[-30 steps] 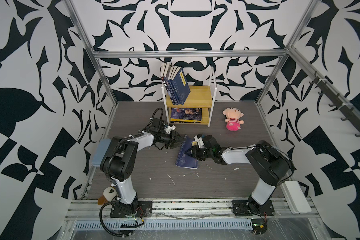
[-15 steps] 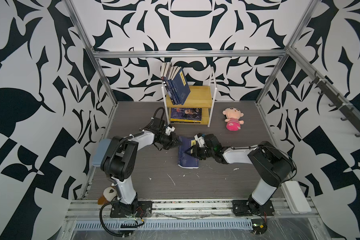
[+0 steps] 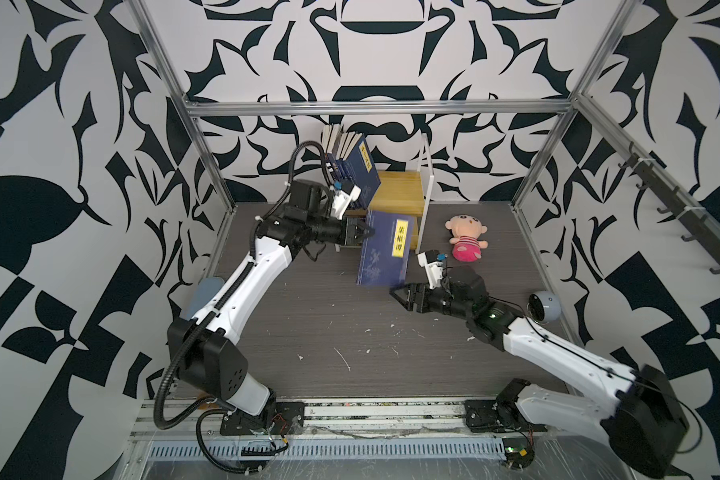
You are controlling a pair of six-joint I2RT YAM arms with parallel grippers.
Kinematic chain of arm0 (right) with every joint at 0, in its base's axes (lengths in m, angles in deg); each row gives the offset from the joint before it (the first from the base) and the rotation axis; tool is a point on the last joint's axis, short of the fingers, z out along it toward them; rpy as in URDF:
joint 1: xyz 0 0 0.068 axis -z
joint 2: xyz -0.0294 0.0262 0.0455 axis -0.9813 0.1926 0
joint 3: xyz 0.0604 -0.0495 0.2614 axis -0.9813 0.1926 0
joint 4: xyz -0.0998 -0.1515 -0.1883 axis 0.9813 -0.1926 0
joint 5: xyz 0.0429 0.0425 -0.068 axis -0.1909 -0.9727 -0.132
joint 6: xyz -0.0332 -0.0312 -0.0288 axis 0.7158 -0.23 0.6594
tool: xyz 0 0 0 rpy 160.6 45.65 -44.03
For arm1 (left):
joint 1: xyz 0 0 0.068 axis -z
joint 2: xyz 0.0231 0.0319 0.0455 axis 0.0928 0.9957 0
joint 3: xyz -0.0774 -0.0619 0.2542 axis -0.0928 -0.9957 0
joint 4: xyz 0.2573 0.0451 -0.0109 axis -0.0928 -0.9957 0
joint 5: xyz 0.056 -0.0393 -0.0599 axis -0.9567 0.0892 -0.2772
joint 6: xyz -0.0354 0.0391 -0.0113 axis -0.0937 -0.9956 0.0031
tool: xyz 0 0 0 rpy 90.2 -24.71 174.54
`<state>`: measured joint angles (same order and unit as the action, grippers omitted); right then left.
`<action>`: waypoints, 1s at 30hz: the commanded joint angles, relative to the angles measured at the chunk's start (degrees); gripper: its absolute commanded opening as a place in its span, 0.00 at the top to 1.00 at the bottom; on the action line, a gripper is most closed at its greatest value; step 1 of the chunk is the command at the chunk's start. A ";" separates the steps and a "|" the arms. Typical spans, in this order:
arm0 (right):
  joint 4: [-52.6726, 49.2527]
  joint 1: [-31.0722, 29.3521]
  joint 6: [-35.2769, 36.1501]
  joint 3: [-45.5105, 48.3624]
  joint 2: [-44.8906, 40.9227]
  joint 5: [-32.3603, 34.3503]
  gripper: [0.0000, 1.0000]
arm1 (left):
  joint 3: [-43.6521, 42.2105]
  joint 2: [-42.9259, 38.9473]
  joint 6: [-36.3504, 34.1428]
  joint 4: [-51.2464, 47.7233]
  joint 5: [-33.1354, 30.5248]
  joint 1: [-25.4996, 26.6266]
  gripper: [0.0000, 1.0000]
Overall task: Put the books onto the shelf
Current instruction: 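Lift the blue book to the upper shelf with right gripper while left gripper holds books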
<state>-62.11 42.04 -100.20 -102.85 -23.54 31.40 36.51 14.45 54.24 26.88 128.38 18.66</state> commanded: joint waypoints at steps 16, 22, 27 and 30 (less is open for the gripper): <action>-14.65 -29.95 41.40 -49.82 17.73 66.65 0.28 | 32.59 10.28 12.92 -1.99 -20.99 -0.28 1.00; -8.37 -28.02 51.99 -60.98 29.34 70.48 0.06 | 30.93 9.62 19.85 -1.53 -23.10 -0.87 1.00; -10.44 -23.75 47.17 -66.63 34.50 67.13 0.00 | 30.13 8.67 22.25 -1.27 -22.79 -0.86 1.00; -8.43 -21.48 47.07 -66.95 36.26 66.93 0.00 | 29.67 8.23 23.00 -1.73 -23.10 -1.23 1.00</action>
<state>-74.64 18.95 -52.71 -166.72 13.52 97.05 66.70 24.79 74.50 24.25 105.82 17.85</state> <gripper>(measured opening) 0.998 0.104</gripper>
